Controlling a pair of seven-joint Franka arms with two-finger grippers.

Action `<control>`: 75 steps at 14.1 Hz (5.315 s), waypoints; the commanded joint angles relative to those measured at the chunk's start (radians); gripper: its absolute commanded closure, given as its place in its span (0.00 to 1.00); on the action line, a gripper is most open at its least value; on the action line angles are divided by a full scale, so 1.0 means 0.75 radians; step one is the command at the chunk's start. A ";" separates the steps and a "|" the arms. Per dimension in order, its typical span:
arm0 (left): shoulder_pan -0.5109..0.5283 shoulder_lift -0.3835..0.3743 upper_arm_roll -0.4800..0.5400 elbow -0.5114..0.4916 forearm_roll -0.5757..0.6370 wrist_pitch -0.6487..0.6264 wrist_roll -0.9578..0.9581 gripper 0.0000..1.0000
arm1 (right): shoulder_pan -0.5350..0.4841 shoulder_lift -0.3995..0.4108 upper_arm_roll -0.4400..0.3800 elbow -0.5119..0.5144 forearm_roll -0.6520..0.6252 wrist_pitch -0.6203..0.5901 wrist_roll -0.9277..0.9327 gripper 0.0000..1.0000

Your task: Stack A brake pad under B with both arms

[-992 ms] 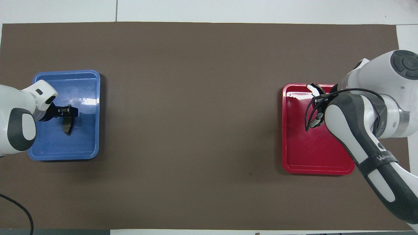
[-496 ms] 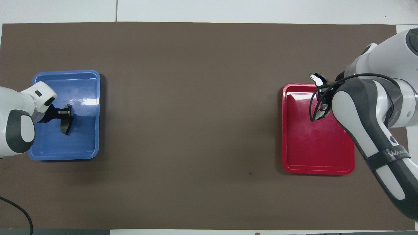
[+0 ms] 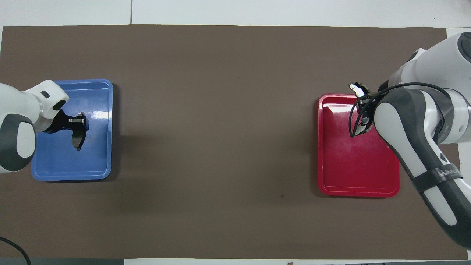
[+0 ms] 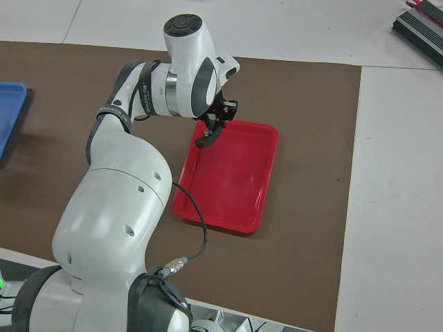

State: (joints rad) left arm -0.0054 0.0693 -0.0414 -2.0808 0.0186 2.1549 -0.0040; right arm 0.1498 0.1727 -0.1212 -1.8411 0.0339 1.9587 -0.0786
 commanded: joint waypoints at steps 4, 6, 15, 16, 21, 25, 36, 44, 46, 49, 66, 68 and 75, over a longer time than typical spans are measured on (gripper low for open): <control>-0.463 0.077 0.008 0.032 0.004 0.108 -0.544 0.99 | -0.028 0.009 0.006 0.029 0.030 -0.012 -0.040 0.87; -0.602 0.155 0.008 0.064 0.004 0.213 -0.691 0.99 | -0.028 0.007 0.006 0.029 0.030 -0.012 -0.040 0.87; -0.835 0.394 0.012 0.234 0.012 0.299 -0.872 0.97 | -0.046 0.007 0.006 0.025 0.030 -0.006 -0.040 0.87; -0.836 0.403 0.010 0.230 0.014 0.305 -0.870 0.94 | -0.046 0.007 0.004 0.025 0.030 -0.004 -0.040 0.87; -0.815 0.399 0.016 0.203 0.014 0.285 -0.860 0.00 | -0.059 0.005 0.006 0.017 0.030 0.010 -0.042 0.86; -0.729 0.350 0.020 0.203 0.014 0.260 -0.827 0.00 | -0.038 0.007 0.008 0.029 0.030 -0.014 -0.045 0.85; -0.176 -0.033 0.016 0.205 0.014 -0.220 -0.206 0.00 | 0.624 0.244 0.096 0.178 0.121 0.288 0.644 0.82; 0.042 -0.119 0.025 0.516 0.002 -0.651 0.054 0.00 | 0.743 0.457 0.100 0.258 0.122 0.446 0.694 0.80; 0.042 -0.101 0.027 0.582 0.002 -0.727 0.054 0.00 | 0.745 0.457 0.100 0.230 0.122 0.479 0.694 0.79; 0.054 -0.119 0.031 0.531 0.002 -0.720 0.052 0.00 | 0.747 0.455 0.100 0.201 0.120 0.505 0.694 0.76; 0.060 -0.119 0.031 0.529 0.002 -0.717 0.044 0.00 | 0.472 0.098 0.057 0.166 0.039 0.145 0.706 0.00; 0.060 -0.119 0.031 0.529 0.004 -0.717 0.044 0.00 | 0.320 -0.015 0.059 0.166 -0.004 -0.062 0.692 0.00; 0.060 -0.119 0.031 0.529 0.004 -0.717 0.044 0.00 | -0.134 -0.340 0.055 0.191 -0.010 -0.635 0.126 0.00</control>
State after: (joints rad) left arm 0.0303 -0.0190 -0.0116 -1.6906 0.0197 1.6334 0.0216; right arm 0.1189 -0.0360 -0.0976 -1.6789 0.0331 1.5449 0.1171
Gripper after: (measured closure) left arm 0.000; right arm 0.000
